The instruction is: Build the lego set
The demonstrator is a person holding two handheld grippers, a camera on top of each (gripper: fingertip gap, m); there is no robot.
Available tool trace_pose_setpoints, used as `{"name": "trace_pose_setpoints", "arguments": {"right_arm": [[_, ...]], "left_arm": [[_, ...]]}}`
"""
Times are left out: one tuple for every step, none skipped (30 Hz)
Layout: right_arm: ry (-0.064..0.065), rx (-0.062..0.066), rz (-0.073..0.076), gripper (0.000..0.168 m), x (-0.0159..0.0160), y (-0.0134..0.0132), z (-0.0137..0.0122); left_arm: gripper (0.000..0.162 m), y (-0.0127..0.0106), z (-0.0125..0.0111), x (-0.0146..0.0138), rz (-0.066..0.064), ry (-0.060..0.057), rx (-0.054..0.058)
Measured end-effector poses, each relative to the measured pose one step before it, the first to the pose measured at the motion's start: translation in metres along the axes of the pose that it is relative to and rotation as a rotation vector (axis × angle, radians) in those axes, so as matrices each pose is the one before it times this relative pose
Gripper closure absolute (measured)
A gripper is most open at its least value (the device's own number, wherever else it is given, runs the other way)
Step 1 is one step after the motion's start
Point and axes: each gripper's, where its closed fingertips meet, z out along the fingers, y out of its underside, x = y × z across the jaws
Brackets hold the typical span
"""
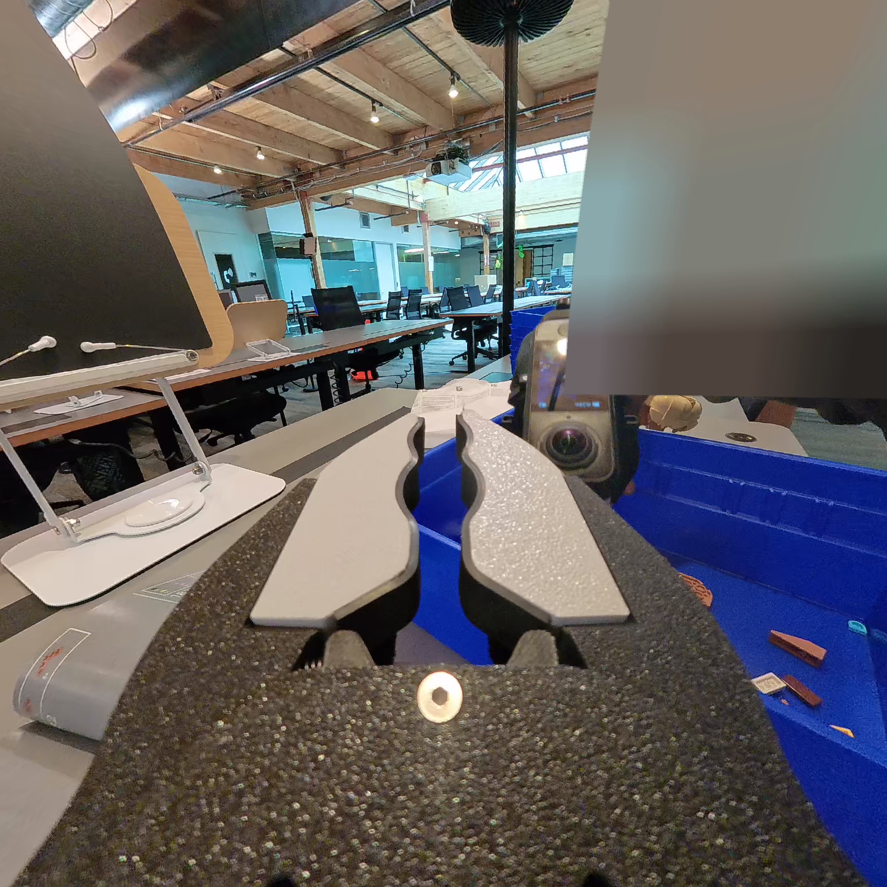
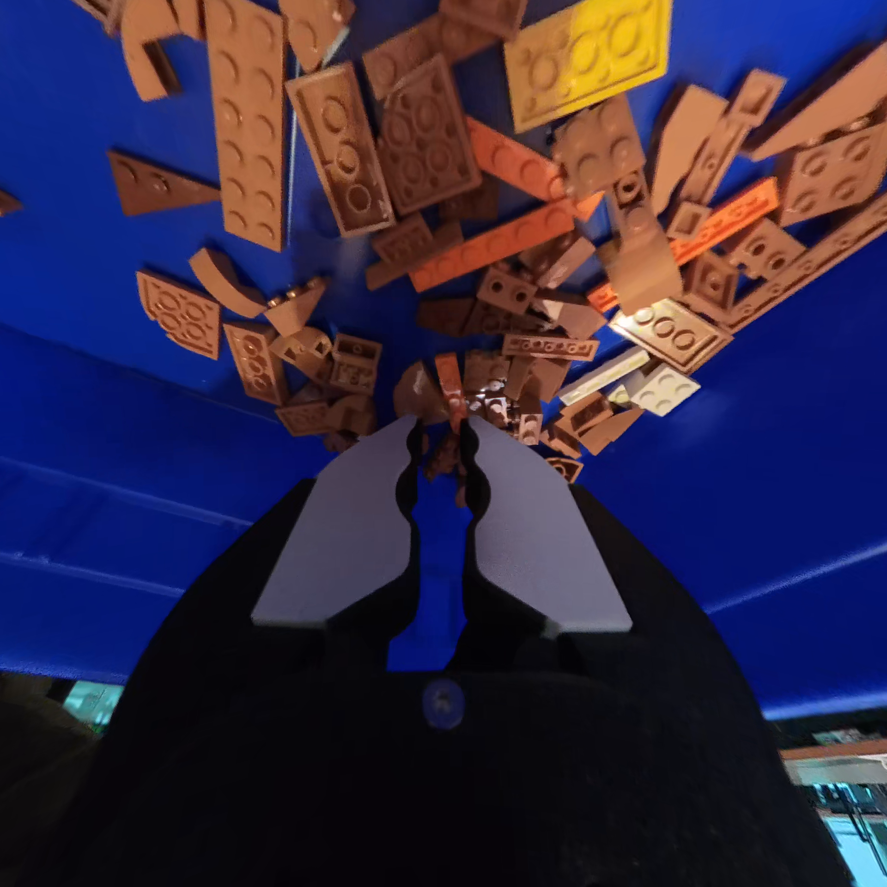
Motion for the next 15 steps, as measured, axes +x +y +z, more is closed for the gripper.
{"name": "trace_pose_setpoints", "arguments": {"right_arm": [[-0.0013, 0.0296, 0.0023, 0.152, 0.00013, -0.00391, -0.00329], [-0.0067, 0.0365, -0.0015, 0.151, -0.00120, -0.00560, -0.00329], [-0.0076, 0.0384, -0.0050, 0.151, -0.00193, -0.00668, -0.00265], [-0.0135, 0.0367, -0.0085, 0.151, -0.00343, -0.00709, -0.00146], [-0.0231, 0.0330, -0.0120, 0.150, -0.00549, -0.00702, -0.00003], [-0.0270, 0.0252, -0.0145, 0.150, -0.00669, -0.00618, 0.00110], [-0.0245, 0.0145, -0.0155, 0.149, -0.00678, -0.00473, 0.00225], [-0.0188, 0.0044, -0.0156, 0.149, -0.00624, -0.00305, 0.00286], [-0.0121, -0.0017, -0.0141, 0.149, -0.00528, -0.00181, 0.00332], [-0.0070, -0.0048, -0.0107, 0.148, -0.00406, -0.00108, 0.00320], [-0.0006, -0.0082, -0.0077, 0.148, -0.00243, -0.00036, 0.00309], [0.0077, -0.0143, -0.0055, 0.148, -0.00052, 0.00060, 0.00283], [0.0109, -0.0194, -0.0019, 0.148, 0.00073, 0.00133, 0.00221], [0.0050, -0.0115, 0.0029, 0.147, 0.00051, 0.00034, 0.00117], [0.0035, -0.0032, 0.0030, 0.148, 0.00047, -0.00051, -0.00019]], "left_arm": [[0.150, -0.00011, -0.00009, 0.00001, 0.0015, -0.0006, -0.0001], [0.150, -0.00005, -0.00003, -0.00022, 0.0003, -0.0009, 0.0004], [0.150, -0.00008, -0.00014, -0.00024, -0.0011, -0.0006, 0.0005], [0.150, 0.00004, -0.00008, -0.00034, -0.0011, -0.0009, 0.0004], [0.150, 0.00001, -0.00007, -0.00022, 0.0001, -0.0010, -0.0002], [0.150, 0.00007, 0.00005, -0.00015, 0.0004, -0.0005, -0.0004], [0.150, 0.00006, -0.00006, -0.00010, 0.0000, -0.0001, 0.0003], [0.150, 0.00017, 0.00009, -0.00002, 0.0004, -0.0002, -0.0004], [0.150, 0.00024, 0.00000, -0.00011, 0.0004, -0.0003, -0.0009], [0.150, 0.00015, -0.00002, -0.00010, -0.0007, -0.0001, -0.0003], [0.150, 0.00006, 0.00003, 0.00009, -0.0018, 0.0007, 0.0004], [0.150, 0.00014, 0.00014, 0.00015, -0.0016, 0.0011, -0.0001], [0.150, 0.00040, 0.00028, 0.00030, 0.0004, 0.0008, -0.0011], [0.150, 0.00060, 0.00017, 0.00024, 0.0021, 0.0002, -0.0020], [0.150, 0.00062, 0.00028, 0.00001, 0.0013, -0.0005, -0.0019]]}}
